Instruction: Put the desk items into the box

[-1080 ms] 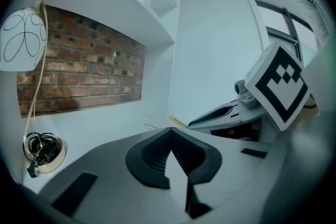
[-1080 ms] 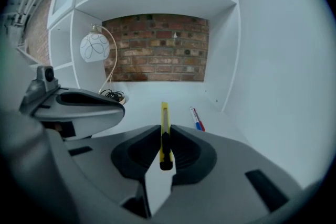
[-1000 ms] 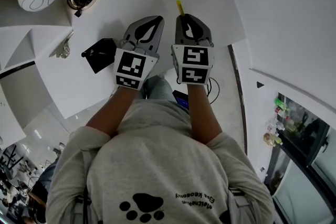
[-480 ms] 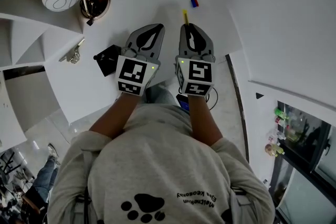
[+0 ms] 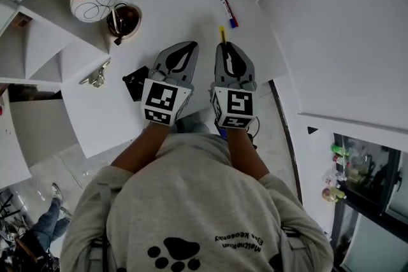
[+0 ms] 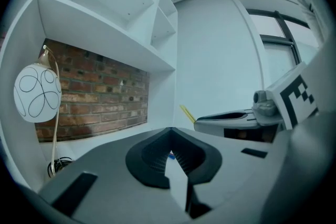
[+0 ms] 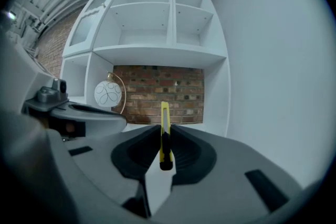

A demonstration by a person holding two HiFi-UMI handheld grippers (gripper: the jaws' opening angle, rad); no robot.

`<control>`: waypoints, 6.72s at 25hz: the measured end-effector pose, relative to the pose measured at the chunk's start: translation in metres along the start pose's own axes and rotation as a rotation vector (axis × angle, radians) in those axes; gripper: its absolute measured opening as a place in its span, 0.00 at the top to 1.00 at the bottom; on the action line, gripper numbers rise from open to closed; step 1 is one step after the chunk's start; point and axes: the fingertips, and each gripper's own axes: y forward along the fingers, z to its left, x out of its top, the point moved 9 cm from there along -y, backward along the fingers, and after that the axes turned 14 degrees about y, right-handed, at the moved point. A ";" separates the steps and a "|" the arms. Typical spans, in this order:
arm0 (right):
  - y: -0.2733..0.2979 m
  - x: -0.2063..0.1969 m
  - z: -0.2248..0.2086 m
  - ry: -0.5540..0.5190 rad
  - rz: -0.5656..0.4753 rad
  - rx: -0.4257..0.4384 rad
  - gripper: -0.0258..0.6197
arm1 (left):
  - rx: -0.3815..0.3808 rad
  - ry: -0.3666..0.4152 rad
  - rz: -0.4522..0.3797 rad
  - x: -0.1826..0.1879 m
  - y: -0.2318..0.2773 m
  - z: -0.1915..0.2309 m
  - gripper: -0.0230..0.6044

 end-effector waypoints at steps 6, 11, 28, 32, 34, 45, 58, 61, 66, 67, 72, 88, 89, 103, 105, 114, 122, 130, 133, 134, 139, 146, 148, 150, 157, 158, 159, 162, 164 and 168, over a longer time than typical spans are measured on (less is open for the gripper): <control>-0.009 0.006 0.016 -0.001 -0.062 0.060 0.86 | 0.031 0.000 -0.010 0.005 -0.020 0.002 0.95; -0.010 0.006 0.035 -0.013 -0.075 0.117 0.86 | 0.070 -0.002 -0.010 0.004 -0.038 0.008 0.95; -0.010 -0.012 0.117 -0.052 -0.038 0.344 0.86 | 0.245 -0.031 0.026 -0.015 -0.120 0.032 0.95; -0.010 -0.017 0.137 -0.061 -0.026 0.395 0.86 | 0.289 -0.035 0.042 -0.019 -0.140 0.038 0.95; -0.010 -0.020 0.146 -0.066 -0.020 0.415 0.86 | 0.310 -0.037 0.043 -0.021 -0.149 0.041 0.95; -0.009 -0.030 0.174 -0.081 0.007 0.497 0.86 | 0.384 -0.066 0.074 -0.035 -0.179 0.047 0.95; 0.013 -0.076 0.182 -0.085 0.144 0.523 0.86 | 0.414 -0.104 0.138 -0.059 -0.185 0.055 0.95; 0.018 -0.088 0.182 -0.097 0.181 0.525 0.86 | 0.412 -0.122 0.169 -0.067 -0.186 0.054 0.95; 0.026 -0.106 0.186 -0.120 0.243 0.533 0.86 | 0.420 -0.132 0.177 -0.074 -0.186 0.058 0.95; 0.028 -0.110 0.187 -0.124 0.256 0.535 0.86 | 0.421 -0.136 0.180 -0.076 -0.186 0.058 0.95; 0.037 -0.125 0.191 -0.156 0.327 0.542 0.86 | 0.432 -0.153 0.197 -0.082 -0.187 0.061 0.95; 0.057 -0.130 0.210 -0.320 0.731 0.513 0.85 | 0.451 -0.195 0.261 -0.100 -0.187 0.067 0.95; 0.058 -0.130 0.210 -0.320 0.749 0.513 0.85 | 0.450 -0.204 0.274 -0.103 -0.187 0.066 0.95; 0.058 -0.134 0.217 -0.337 0.852 0.551 0.80 | 0.424 -0.251 0.319 -0.112 -0.183 0.062 0.95; 0.056 -0.133 0.217 -0.331 0.842 0.560 0.78 | 0.424 -0.255 0.319 -0.112 -0.184 0.062 0.95; 0.043 -0.122 0.206 -0.310 0.707 0.520 0.78 | 0.423 -0.250 0.293 -0.110 -0.188 0.060 0.95; 0.033 -0.086 0.193 -0.233 0.511 0.482 0.86 | 0.421 -0.215 0.238 -0.087 -0.184 0.060 0.95; 0.021 -0.050 0.184 -0.183 0.330 0.484 0.91 | 0.440 -0.157 0.186 -0.062 -0.184 0.058 0.95; 0.011 -0.035 0.183 -0.165 0.255 0.492 0.92 | 0.445 -0.136 0.155 -0.047 -0.185 0.057 0.95; 0.008 -0.030 0.183 -0.155 0.232 0.495 0.92 | 0.448 -0.127 0.144 -0.041 -0.186 0.057 0.95; -0.012 0.000 0.185 -0.107 0.117 0.521 0.93 | 0.460 -0.087 0.077 -0.007 -0.193 0.055 0.95; -0.041 0.031 0.189 -0.107 0.011 0.556 0.93 | 0.511 -0.061 0.058 0.018 -0.211 0.041 0.95; -0.047 0.034 0.189 -0.118 0.002 0.562 0.93 | 0.516 -0.055 0.057 0.022 -0.214 0.036 0.95; -0.052 0.035 0.192 -0.130 0.005 0.568 0.93 | 0.522 -0.042 0.059 0.024 -0.217 0.031 0.95; -0.062 0.030 0.196 -0.136 -0.005 0.575 0.94 | 0.531 -0.006 0.066 0.023 -0.225 0.023 0.95; -0.064 0.029 0.197 -0.133 -0.007 0.575 0.94 | 0.525 -0.006 0.066 0.022 -0.226 0.022 0.95; -0.065 0.027 0.197 -0.130 -0.009 0.573 0.94 | 0.517 -0.006 0.065 0.021 -0.226 0.021 0.95; -0.069 0.021 0.199 -0.126 -0.009 0.557 0.94 | 0.494 -0.006 0.064 0.015 -0.228 0.019 0.95; -0.072 0.018 0.201 -0.126 -0.017 0.550 0.94 | 0.483 -0.013 0.060 0.012 -0.231 0.019 0.95; -0.077 0.014 0.204 -0.137 -0.026 0.536 0.94 | 0.462 -0.018 0.055 0.007 -0.234 0.019 0.95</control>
